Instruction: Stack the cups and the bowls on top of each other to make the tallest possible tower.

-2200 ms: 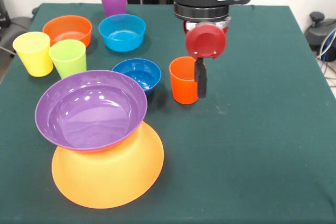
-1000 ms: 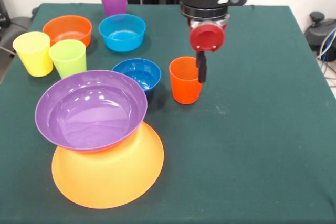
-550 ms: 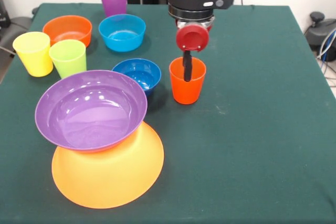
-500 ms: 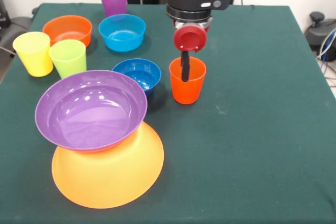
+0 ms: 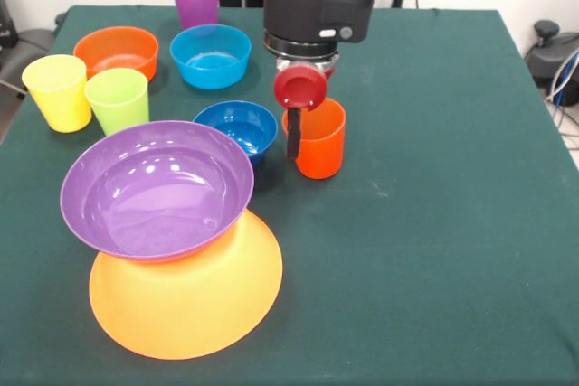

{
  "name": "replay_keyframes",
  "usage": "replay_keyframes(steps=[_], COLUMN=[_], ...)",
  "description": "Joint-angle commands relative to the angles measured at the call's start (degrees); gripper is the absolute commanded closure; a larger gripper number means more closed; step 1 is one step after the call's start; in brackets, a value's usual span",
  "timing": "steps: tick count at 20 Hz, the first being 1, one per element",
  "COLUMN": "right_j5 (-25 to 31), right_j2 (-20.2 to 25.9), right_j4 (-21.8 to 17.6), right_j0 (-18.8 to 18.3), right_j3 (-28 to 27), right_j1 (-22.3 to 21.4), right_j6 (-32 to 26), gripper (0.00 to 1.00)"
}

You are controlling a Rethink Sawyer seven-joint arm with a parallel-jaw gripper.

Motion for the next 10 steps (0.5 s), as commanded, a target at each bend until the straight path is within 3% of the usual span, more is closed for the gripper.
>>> replay_keyframes(steps=[1,10], right_j5=[-3.8,-2.8], right_j2=[9.4,8.7], right_j4=[-4.7,-5.6], right_j0=[-1.6,-0.8], right_j3=[0.1,-0.1], right_j1=[5.6,5.6], right_j6=[0.3,0.1], gripper=[0.00,0.00])
